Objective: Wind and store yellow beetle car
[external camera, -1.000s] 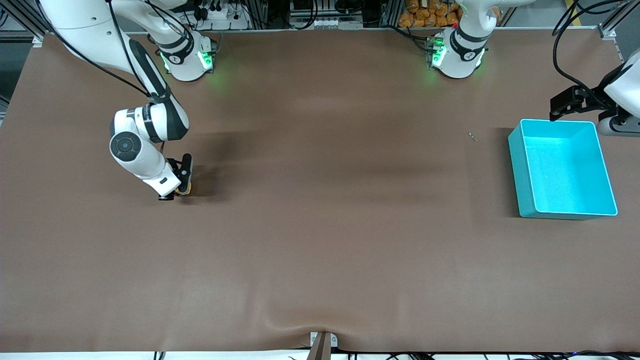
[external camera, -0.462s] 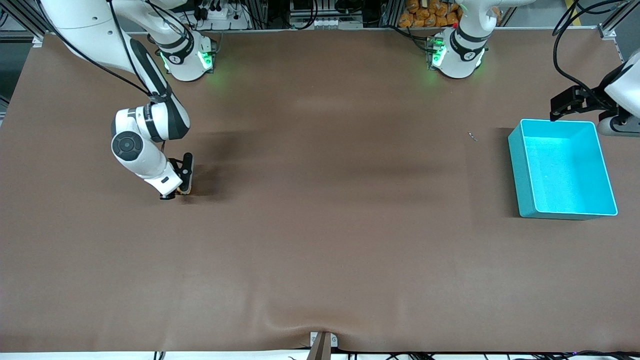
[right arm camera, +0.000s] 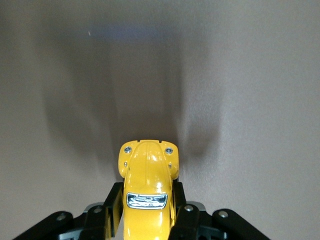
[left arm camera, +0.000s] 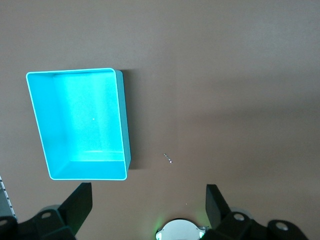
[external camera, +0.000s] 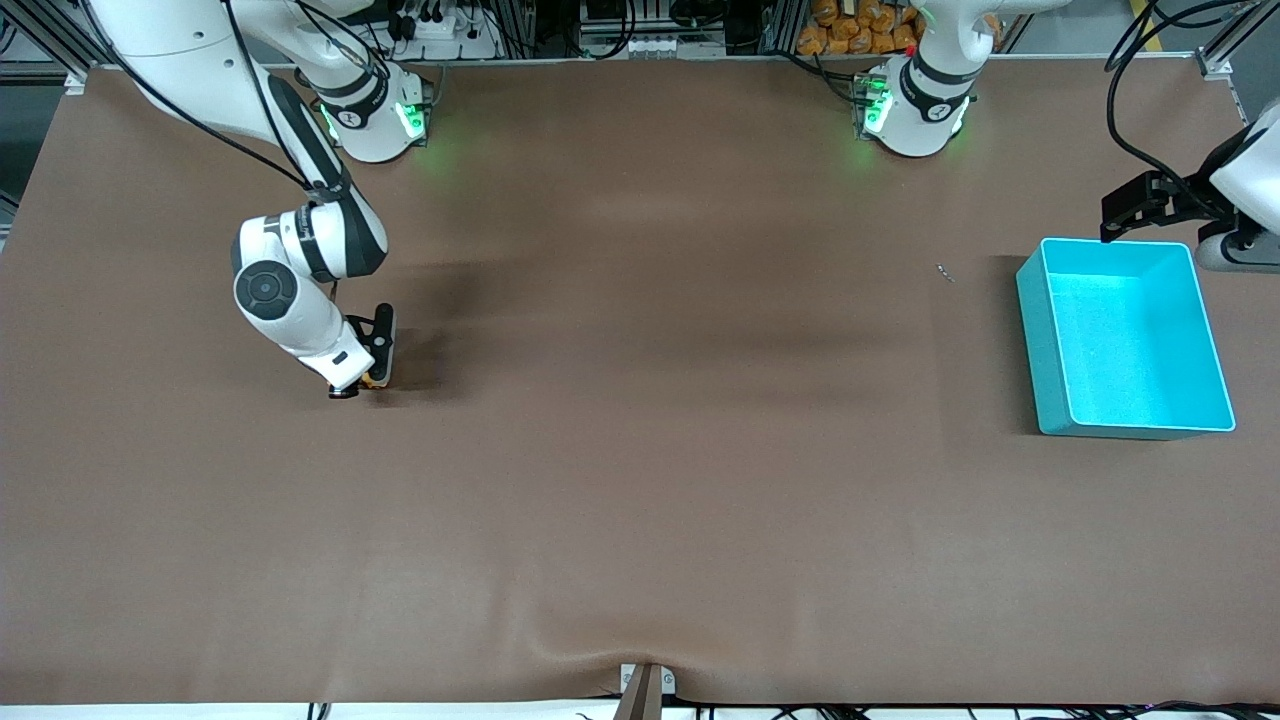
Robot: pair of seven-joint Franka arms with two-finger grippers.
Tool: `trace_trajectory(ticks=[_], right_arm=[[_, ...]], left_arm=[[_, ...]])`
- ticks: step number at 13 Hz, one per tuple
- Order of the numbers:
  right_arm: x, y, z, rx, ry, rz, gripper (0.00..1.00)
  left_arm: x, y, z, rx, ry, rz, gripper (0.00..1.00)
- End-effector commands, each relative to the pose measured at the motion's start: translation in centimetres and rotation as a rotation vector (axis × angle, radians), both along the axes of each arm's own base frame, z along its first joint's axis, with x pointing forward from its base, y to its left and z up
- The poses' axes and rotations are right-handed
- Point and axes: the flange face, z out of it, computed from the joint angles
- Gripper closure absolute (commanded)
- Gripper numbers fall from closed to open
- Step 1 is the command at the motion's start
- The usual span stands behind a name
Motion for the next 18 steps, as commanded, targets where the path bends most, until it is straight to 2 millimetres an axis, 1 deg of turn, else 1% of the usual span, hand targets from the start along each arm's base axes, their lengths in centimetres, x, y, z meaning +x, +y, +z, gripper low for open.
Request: trace_trajectory(ticks=[1, 4, 5, 6, 7, 10, 18], right_arm=[[-1.5, 0.4, -1.2, -0.014, 0.028, -0.001, 0.89], [-1.5, -0.1, -1.4, -0.014, 0.029, -0.005, 0.89], [-1.5, -0.7, -2.0, -0.015, 0.036, -0.009, 0.89], [-1.3, -1.9, -2.2, -0.013, 0.034, -0.025, 0.89], [-1.3, -2.2, -2.7, -0.012, 0.033, -0.026, 0.89], [-1.2, -2.4, -2.7, -0.012, 0.031, -0.021, 0.89], [-0.9, -7.2, -3.3, -0.006, 0.053, -0.008, 0.88]], left_arm=[[-0.2, -0.1, 0.7, -0.007, -0.017, 0.012, 0.0], [-0.1, 0.0, 0.6, -0.01, -0.015, 0.013, 0.0], [-0.2, -0.1, 0.7, -0.018, -0.016, 0.014, 0.0], [-0.2, -0.4, 0.7, -0.032, -0.015, 0.012, 0.0], [-0.2, -0.4, 0.6, -0.038, -0.013, 0.011, 0.0], [-0.1, -0.2, 0.5, -0.036, -0.012, 0.019, 0.0], [-0.1, 0.6, 0.5, -0.034, -0.013, 0.033, 0.0]])
